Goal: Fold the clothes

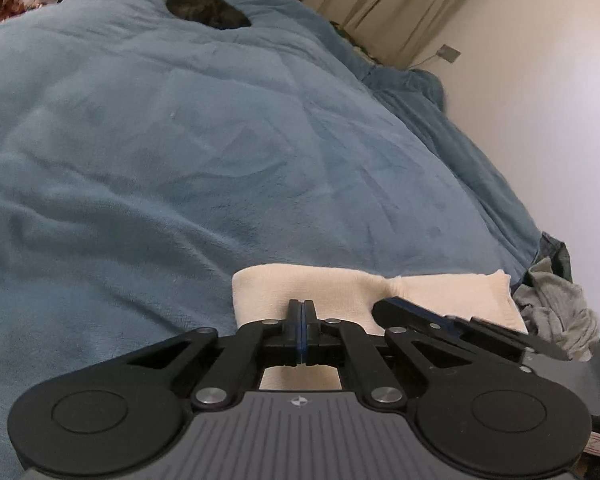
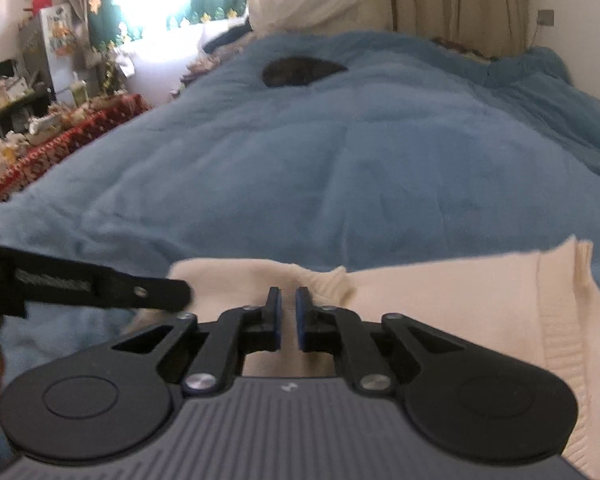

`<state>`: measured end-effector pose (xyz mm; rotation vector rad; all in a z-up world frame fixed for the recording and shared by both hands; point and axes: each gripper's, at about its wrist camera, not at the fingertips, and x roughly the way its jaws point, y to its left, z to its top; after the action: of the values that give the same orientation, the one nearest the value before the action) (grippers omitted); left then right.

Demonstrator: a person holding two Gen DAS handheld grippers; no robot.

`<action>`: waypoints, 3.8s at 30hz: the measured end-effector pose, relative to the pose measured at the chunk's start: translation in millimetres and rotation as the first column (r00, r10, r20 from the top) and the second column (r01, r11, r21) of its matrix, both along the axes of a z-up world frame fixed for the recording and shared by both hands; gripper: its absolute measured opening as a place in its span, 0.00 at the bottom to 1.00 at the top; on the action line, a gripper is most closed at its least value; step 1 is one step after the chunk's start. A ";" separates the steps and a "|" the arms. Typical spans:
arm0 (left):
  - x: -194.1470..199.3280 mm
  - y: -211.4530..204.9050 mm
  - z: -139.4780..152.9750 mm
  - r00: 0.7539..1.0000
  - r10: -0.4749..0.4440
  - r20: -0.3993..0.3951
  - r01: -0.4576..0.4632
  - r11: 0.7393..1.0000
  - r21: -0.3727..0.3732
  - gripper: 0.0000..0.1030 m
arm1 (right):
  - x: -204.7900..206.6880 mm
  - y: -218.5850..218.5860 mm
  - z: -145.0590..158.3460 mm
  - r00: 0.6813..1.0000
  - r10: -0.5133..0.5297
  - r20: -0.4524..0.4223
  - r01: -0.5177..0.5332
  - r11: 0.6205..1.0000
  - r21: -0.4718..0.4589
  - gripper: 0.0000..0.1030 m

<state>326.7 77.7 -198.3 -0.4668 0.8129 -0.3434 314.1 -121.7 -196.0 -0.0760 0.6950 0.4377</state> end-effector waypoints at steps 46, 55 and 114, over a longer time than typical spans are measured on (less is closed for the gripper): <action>-145.0 2.1 0.2 0.997 -0.063 0.054 0.055 0.991 0.126 0.08 | -142.9 -32.0 -1.9 0.993 0.113 0.020 -0.113 0.993 0.017 0.08; -161.3 4.7 23.8 0.985 -0.053 0.162 0.052 0.999 0.015 0.04 | -159.7 -27.8 19.0 0.990 0.133 0.057 -0.135 0.990 0.042 0.11; -200.3 -33.5 100.0 0.951 -0.174 0.255 0.014 0.850 0.527 0.93 | -189.8 -105.2 112.2 0.982 -0.067 0.176 0.103 0.974 -0.201 0.99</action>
<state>126.4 44.2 -98.4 0.1379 0.6032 -0.2604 124.3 -226.9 -83.8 -0.2780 0.5737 0.2707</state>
